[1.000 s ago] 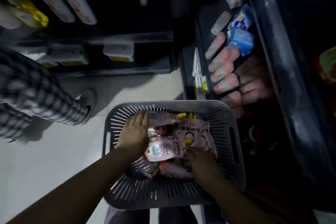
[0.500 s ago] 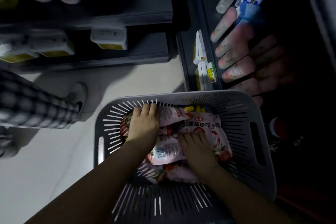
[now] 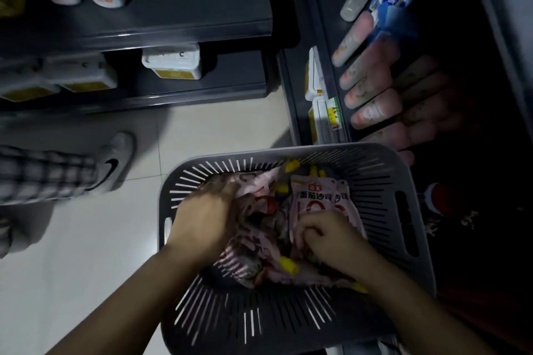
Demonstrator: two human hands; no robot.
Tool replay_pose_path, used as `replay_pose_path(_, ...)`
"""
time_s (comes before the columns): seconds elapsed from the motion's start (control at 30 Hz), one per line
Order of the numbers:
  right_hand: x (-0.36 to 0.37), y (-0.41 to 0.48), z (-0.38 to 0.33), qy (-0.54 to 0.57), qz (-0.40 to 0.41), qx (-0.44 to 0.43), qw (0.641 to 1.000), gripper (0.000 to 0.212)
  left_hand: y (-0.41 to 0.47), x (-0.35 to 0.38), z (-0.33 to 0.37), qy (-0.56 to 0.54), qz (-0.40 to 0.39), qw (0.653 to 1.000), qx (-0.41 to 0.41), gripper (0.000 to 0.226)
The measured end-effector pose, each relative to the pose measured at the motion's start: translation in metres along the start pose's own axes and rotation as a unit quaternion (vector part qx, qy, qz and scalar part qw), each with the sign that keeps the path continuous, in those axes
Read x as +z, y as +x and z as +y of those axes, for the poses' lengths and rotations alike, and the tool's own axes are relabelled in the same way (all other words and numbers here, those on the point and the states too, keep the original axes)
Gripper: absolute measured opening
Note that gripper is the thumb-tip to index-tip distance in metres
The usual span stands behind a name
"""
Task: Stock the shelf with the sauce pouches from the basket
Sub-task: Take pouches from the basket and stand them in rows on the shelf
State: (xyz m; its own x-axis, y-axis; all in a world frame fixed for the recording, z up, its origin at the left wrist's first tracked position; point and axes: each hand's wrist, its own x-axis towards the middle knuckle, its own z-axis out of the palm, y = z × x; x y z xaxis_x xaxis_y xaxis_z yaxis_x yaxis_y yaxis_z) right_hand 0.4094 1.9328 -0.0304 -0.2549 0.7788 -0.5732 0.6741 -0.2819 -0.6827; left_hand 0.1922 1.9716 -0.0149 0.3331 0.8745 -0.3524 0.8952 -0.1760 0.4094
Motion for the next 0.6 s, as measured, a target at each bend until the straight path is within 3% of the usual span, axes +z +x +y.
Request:
replay_pose_path(0.1, 0.001, 0.0, -0.001, 0.052, -0.016, 0.057, 0.997, 0.023, -0.019, 0.005, -0.001, -0.114, 0.002, 0.991, -0.076, 0.04)
replay_pose_path(0.2, 0.022, 0.006, 0.002, 0.123, -0.109, 0.145, 0.976, 0.047, -0.021, 0.015, -0.014, -0.281, -0.005, 0.947, -0.157, 0.029)
replay_pose_path(0.27, 0.034, 0.007, 0.002, 0.205, -0.134, 0.184, 0.952, 0.058, -0.02, 0.02, -0.018, -0.396, -0.011, 0.894, -0.207, 0.022)
replay_pose_path(0.33, 0.043, 0.007, 0.007, 0.21, -0.155, 0.177, 0.949, 0.067, -0.018, 0.027, -0.02, -0.48, -0.021, 0.837, -0.262, 0.021)
replay_pose_path(0.43, 0.051, 0.005, 0.007, 0.125, -0.078, 0.169, 0.974, 0.046, -0.014, 0.031, -0.015, -0.626, -0.061, 0.685, -0.368, 0.022)
replay_pose_path(0.47, 0.051, 0.006, 0.008, 0.105, -0.038, 0.168, 0.979, 0.037, -0.013, 0.032, -0.016, -0.643, -0.075, 0.657, -0.386, 0.025)
replay_pose_path(0.53, 0.043, 0.008, 0.01, 0.079, -0.01, 0.166, 0.983, 0.029, -0.01, 0.036, -0.02, -0.637, -0.099, 0.663, -0.381, 0.036)
replay_pose_path(0.6, 0.025, 0.008, 0.015, 0.08, -0.042, 0.176, 0.98, 0.025, -0.008, 0.037, -0.021, -0.623, -0.116, 0.681, -0.366, 0.048)
